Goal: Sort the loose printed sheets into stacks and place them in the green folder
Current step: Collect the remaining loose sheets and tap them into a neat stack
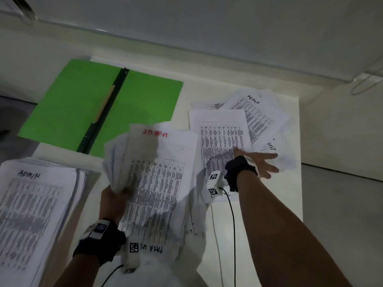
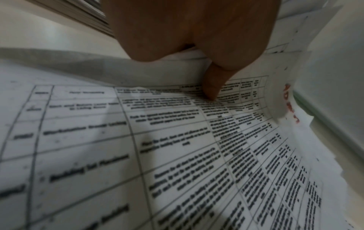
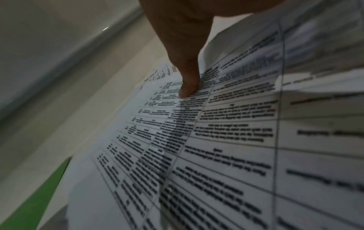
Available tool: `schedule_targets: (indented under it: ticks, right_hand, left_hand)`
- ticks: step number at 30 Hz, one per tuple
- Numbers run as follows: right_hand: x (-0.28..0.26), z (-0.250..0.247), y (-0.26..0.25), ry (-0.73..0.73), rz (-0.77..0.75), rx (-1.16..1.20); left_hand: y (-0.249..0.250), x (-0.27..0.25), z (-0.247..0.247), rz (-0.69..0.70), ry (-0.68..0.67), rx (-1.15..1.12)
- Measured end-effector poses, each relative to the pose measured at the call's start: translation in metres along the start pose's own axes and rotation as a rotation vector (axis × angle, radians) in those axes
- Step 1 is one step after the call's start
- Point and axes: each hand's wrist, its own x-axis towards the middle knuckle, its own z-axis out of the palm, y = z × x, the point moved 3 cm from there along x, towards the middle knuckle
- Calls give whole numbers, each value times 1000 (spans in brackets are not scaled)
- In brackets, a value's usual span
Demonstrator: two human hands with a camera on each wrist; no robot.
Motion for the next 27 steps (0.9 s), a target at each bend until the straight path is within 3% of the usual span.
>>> schedule_targets:
  ticks: [3, 6, 8, 9, 10, 12, 13, 15, 18, 20, 23, 27]
  right_hand:
    - [4, -4, -5, 51, 14, 159]
    - [20, -24, -1, 279, -5, 179]
    - [12, -50, -12, 452, -167, 236]
    - [2, -64, -14, 454, -131, 212]
    - [-5, -68, -5, 351, 34, 177]
    - [-8, -84, 29, 258, 194, 168]
    - [-24, -97, 39, 293, 171, 188]
    - [-2, -108, 68, 271, 64, 210]
    - [-12, -130, 94, 378, 144, 352]
    - [-34, -146, 101, 363, 175, 264]
    - [-42, -156, 124, 232, 130, 188]
    - [-54, -170, 139, 68, -141, 176]
  left_hand:
    - [-1, 6, 1, -20, 10, -5]
    - [-1, 5, 1, -38, 12, -8]
    - [-3, 5, -2, -45, 9, 1]
    - [-6, 5, -4, -55, 10, -2]
    - [-8, 4, -7, -61, 14, -1]
    - [-13, 2, -11, -68, 10, 6]
    - [-15, 1, -12, -69, -1, 15]
    - [-21, 0, -16, -54, -30, 42]
    - [-30, -2, -17, -15, -78, 119]
    - [-34, -5, -15, 1, -104, 186]
    - [-36, -13, -9, 1, -167, 286]
    - [-32, -26, -3, 11, -266, 395]
